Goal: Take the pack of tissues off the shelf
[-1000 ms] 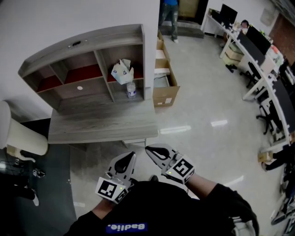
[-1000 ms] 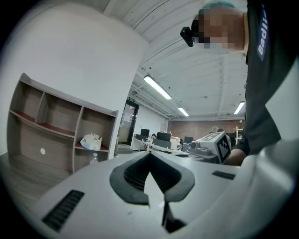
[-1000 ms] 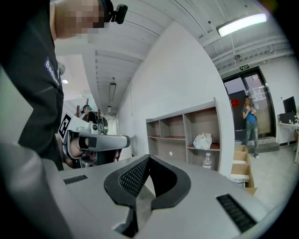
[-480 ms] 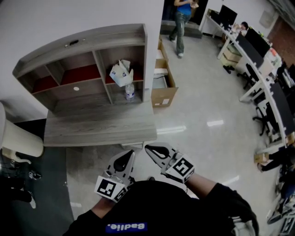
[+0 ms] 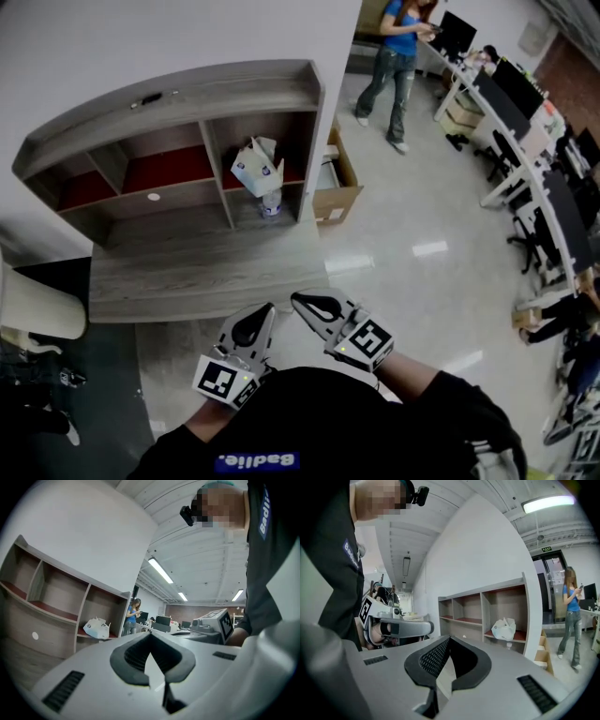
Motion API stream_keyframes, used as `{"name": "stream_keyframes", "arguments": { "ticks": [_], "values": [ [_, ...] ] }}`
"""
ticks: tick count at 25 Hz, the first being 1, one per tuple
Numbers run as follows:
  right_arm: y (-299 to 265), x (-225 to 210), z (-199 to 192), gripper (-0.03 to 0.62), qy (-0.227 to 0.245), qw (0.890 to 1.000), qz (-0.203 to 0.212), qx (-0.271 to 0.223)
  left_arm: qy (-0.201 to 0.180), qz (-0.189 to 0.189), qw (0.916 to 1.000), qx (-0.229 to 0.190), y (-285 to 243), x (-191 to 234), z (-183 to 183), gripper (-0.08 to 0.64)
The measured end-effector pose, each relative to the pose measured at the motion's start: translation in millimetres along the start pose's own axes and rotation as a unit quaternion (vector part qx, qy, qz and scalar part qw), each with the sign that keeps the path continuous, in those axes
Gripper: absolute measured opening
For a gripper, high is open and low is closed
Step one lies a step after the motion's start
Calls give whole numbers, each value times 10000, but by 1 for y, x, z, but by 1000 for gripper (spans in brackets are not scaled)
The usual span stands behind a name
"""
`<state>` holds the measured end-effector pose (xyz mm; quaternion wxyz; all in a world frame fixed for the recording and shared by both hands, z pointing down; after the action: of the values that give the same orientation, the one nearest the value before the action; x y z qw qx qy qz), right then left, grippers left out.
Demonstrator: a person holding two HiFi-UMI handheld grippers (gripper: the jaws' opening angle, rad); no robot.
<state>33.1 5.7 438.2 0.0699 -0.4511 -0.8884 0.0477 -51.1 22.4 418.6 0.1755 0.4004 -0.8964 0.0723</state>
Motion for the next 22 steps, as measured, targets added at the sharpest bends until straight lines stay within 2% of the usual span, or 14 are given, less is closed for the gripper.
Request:
{"name": "stream_keyframes", "arguments": {
  "ticks": [14, 18, 22],
  "values": [
    [-74, -26, 8, 29, -95, 9980, -613, 120, 18, -581, 9980, 261, -10, 82, 25, 2],
    [-78, -35, 10, 29, -109, 9973, -723, 91, 155, -565, 9978, 317, -18, 90, 28, 2],
    [-77, -50, 9, 30, -102, 9977, -669, 43, 93, -504, 9982, 301, -32, 92, 32, 2]
  ]
}}
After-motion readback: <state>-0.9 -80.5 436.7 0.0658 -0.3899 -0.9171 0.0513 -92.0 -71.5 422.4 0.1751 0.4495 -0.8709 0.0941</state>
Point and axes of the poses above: the fingertips, and each gripper's own axes: y backward along the fingers, x to its left, z out of its top, the point moved 3 cm from there along y, backward along the fingers, and after that the axes turned 8 degrees about y, right-handed, at the moved point
